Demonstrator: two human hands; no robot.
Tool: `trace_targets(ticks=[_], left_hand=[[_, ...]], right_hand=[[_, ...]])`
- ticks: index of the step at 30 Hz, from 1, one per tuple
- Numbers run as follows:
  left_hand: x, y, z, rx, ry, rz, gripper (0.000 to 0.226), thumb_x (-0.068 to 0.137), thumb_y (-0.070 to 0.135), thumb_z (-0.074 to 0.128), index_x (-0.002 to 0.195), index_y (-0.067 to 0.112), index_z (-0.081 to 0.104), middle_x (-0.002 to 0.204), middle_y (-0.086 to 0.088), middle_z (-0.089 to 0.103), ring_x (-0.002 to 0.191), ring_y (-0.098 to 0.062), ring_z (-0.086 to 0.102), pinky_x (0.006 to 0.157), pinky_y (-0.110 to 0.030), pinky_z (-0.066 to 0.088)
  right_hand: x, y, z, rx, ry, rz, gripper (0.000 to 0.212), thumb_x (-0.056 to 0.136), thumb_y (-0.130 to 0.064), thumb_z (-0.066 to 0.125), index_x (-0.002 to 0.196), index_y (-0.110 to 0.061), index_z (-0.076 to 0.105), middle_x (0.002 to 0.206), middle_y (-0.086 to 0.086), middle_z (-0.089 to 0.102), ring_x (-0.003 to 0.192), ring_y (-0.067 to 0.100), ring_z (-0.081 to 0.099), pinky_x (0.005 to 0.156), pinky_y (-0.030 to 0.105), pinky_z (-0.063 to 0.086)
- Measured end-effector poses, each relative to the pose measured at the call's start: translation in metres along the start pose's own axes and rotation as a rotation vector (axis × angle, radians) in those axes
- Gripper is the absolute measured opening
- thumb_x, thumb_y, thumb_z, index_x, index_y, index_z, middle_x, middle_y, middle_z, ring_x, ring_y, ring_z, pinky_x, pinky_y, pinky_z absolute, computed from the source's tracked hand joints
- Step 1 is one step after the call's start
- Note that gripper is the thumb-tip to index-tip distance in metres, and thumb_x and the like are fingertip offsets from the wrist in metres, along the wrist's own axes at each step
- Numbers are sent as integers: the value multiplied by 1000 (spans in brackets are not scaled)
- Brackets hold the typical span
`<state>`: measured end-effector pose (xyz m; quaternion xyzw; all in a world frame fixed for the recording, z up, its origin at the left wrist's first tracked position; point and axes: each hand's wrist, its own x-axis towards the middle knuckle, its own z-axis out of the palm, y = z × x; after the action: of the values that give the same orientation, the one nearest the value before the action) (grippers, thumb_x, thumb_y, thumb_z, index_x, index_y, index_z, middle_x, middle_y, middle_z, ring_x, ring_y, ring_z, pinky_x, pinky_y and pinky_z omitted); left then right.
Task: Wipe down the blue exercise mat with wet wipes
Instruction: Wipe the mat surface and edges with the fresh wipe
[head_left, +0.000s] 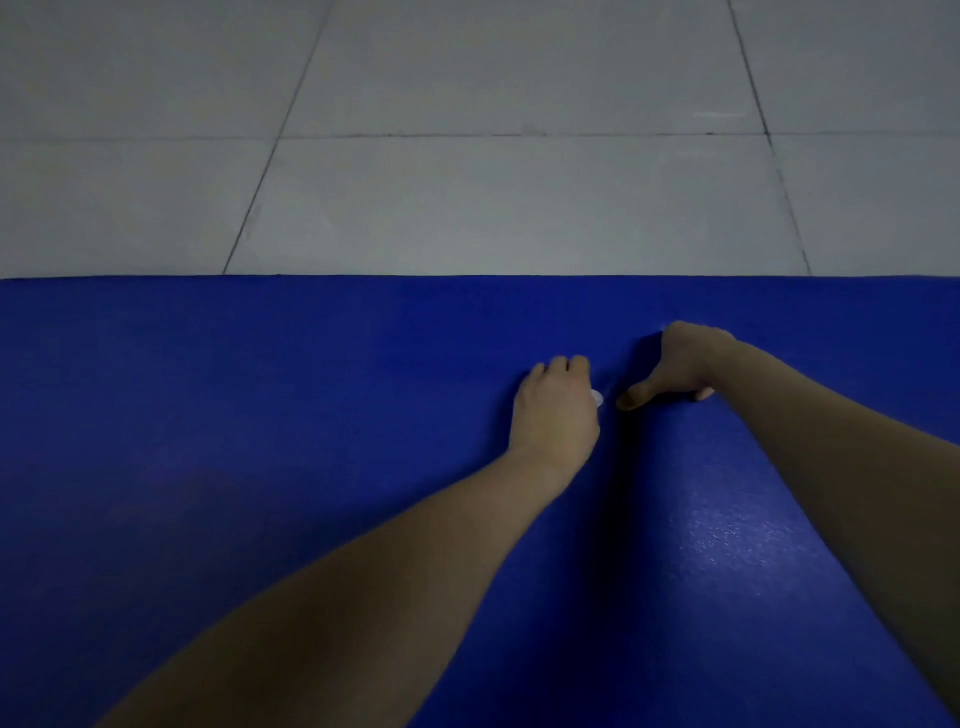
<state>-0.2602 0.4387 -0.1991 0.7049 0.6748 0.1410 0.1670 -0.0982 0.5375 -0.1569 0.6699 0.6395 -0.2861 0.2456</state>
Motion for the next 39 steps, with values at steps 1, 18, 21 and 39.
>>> trace_targets(ticks=[1, 18, 21, 39], left_hand=[[-1, 1, 2, 9, 14, 33, 18, 102, 28, 54, 104, 11, 57, 100, -7, 63, 90, -24, 56, 78, -34, 42], [-45, -155, -67, 74, 199, -379, 25, 101, 29, 56, 84, 14, 44, 82, -6, 58, 75, -27, 58, 62, -38, 45], [-38, -103, -43, 8, 129, -296, 24, 98, 30, 60, 84, 16, 46, 85, -7, 63, 77, -26, 59, 66, -41, 50], [-71, -152, -62, 333, 205, -200, 15, 91, 25, 61, 91, 10, 60, 90, -14, 56, 81, -34, 53, 68, -44, 41]], right_hand=[[-1, 0, 1, -7, 4, -2, 75, 51, -72, 85, 80, -9, 58, 62, 7, 65, 58, 21, 64, 63, 29, 51], [-2, -2, 2, 28, -20, 29, 82, 48, -69, 89, 87, -7, 52, 70, 11, 65, 63, 25, 64, 63, 31, 50], [-2, -2, 2, 30, -22, 21, 81, 49, -68, 89, 87, -7, 52, 71, 12, 65, 63, 25, 64, 64, 32, 51], [7, -1, 7, 0, -3, 26, 83, 42, -76, 85, 77, -9, 51, 63, 11, 61, 61, 25, 62, 61, 33, 48]])
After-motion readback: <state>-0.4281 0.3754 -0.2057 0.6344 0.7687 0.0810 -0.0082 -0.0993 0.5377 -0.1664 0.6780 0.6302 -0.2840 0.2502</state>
